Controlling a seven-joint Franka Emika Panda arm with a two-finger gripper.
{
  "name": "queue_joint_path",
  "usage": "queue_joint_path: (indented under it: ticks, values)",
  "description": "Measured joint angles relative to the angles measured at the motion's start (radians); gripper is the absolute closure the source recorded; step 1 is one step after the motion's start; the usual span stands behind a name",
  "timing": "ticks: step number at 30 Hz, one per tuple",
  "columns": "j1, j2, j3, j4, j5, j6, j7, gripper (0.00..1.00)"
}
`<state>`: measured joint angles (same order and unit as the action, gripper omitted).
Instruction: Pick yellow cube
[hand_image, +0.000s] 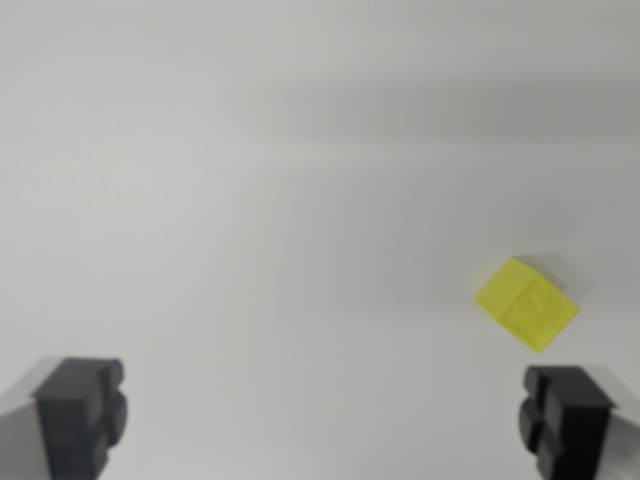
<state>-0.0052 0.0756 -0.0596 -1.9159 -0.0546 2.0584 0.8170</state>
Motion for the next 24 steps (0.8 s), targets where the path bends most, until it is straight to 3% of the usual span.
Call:
queue_joint_path:
  ticks: [7,24]
  values:
    - [-0.003,-0.002,0.0,-0.008,0.0,0.003,0.008,0.0]
    - [-0.053,-0.002,-0.001,-0.114,0.004,0.101,0.049,0.0]
